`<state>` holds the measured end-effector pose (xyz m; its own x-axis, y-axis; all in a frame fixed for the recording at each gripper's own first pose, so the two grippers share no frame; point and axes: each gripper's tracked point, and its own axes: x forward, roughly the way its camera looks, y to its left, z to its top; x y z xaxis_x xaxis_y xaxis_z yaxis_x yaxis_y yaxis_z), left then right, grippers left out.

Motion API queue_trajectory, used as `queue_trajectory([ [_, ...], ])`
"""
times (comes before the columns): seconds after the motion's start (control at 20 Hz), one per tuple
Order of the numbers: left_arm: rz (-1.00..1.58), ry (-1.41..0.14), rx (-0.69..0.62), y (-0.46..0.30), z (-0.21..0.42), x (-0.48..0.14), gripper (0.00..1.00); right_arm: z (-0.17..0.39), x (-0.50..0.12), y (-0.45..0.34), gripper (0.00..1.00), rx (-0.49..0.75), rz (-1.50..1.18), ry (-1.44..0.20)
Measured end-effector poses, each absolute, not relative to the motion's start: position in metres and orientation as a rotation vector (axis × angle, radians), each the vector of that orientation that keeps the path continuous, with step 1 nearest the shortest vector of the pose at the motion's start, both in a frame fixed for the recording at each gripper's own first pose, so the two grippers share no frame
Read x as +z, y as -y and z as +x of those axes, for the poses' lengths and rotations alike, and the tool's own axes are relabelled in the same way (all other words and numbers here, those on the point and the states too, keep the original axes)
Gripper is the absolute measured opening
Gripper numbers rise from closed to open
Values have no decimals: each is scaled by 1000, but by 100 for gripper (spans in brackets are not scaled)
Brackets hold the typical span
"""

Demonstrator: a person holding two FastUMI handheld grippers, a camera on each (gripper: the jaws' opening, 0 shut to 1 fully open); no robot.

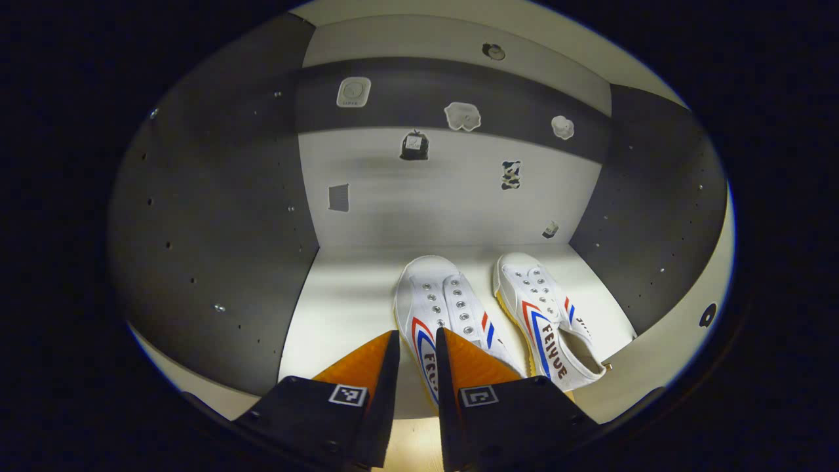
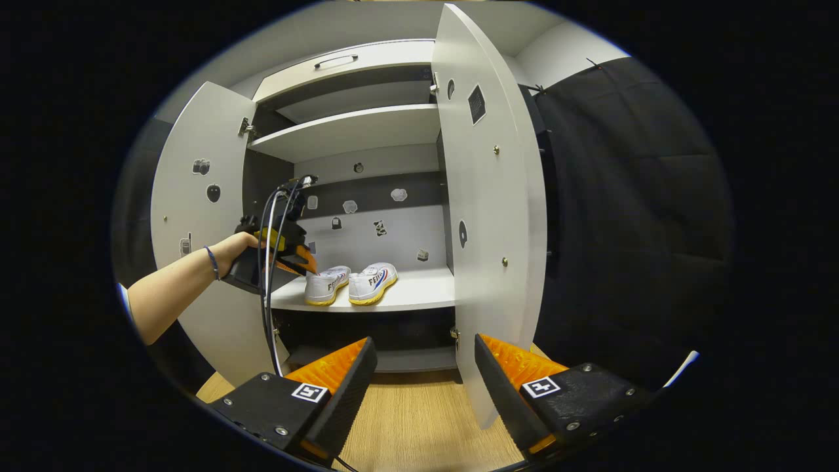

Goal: Grab one shoe with the right hand and put it into the shoe cabinet, grab the other shoe with the left hand and put it into the shoe cabinet; then close the right door with the right hand and the left door with the left hand.

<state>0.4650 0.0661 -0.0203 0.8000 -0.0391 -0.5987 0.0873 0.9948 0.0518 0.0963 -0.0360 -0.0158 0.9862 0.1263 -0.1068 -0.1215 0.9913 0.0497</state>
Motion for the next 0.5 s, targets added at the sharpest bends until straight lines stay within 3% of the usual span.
queue_trajectory([
  [0.05,87,-607,-72,-65,458,-9,41,93,-14,37,92,124,42,-104],
  [0.1,90,-572,-78,-61,452,3,53,91,-12,38,92,122,38,-99],
  [0.15,91,-536,-79,-60,443,15,60,88,-10,39,92,120,33,-91],
  [0.2,93,-501,-79,-59,432,27,75,85,-8,40,92,119,28,-85],
  [0.35,104,-399,-86,-55,398,63,75,76,-2,45,92,114,14,-66],
  [0.4,113,-363,-89,-53,385,77,92,74,0,49,92,108,7,-61],
  [0.45,121,-325,-92,-50,370,91,99,71,2,51,92,103,2,-57],
  [0.5,134,-292,-92,-49,355,102,98,70,3,55,92,97,0,-53],
])
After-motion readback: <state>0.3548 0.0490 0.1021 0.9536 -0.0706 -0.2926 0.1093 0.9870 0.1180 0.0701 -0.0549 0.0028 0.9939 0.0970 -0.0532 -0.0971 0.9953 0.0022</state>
